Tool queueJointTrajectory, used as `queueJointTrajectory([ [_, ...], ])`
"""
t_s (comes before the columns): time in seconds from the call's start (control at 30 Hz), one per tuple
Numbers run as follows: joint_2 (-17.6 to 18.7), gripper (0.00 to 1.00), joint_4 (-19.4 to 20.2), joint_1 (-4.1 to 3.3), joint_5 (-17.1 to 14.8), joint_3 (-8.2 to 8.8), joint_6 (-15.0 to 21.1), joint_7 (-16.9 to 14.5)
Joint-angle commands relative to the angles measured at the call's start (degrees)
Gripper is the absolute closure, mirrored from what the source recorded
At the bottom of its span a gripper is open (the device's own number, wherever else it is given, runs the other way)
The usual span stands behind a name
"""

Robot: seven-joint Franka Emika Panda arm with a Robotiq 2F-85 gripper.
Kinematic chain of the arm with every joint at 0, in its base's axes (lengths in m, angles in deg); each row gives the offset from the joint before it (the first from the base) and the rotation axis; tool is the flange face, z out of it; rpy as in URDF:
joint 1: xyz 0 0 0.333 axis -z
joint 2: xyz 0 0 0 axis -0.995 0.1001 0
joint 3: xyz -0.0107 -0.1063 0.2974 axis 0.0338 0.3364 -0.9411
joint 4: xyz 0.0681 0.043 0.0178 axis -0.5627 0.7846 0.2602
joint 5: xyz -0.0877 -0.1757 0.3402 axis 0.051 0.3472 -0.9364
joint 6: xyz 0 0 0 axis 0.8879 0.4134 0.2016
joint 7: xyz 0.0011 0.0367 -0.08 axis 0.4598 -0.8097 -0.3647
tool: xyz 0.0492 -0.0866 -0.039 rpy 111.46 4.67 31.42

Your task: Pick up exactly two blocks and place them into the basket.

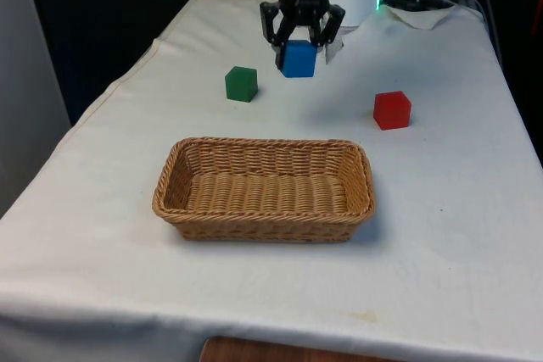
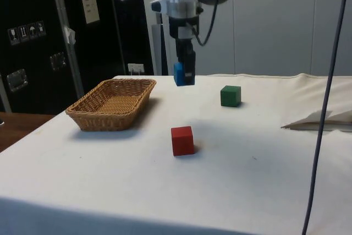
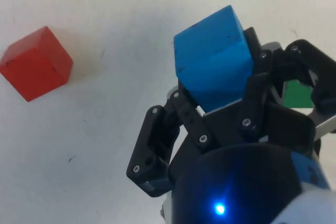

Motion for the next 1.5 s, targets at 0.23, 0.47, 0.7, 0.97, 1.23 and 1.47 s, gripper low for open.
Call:
queueJointTrajectory([
  [0.23, -1.09, 1.0, -4.87, 0.11, 0.17, 0.86, -5.56, -0.46],
  [0.47, -0.97, 1.0, -8.14, 0.17, -0.29, 0.97, -8.71, -0.46],
  [0.7, 0.63, 1.0, -10.49, 0.23, -1.55, 0.63, -9.8, -0.63],
  [0.97, 4.01, 1.0, -12.66, 0.34, -4.24, 0.46, -10.14, -1.09],
  [1.23, 7.22, 1.0, -14.38, 0.34, -6.02, 0.4, -11.63, -0.69],
  [1.47, 8.08, 1.0, -15.07, 0.34, -8.31, 0.23, -11.75, -0.63],
])
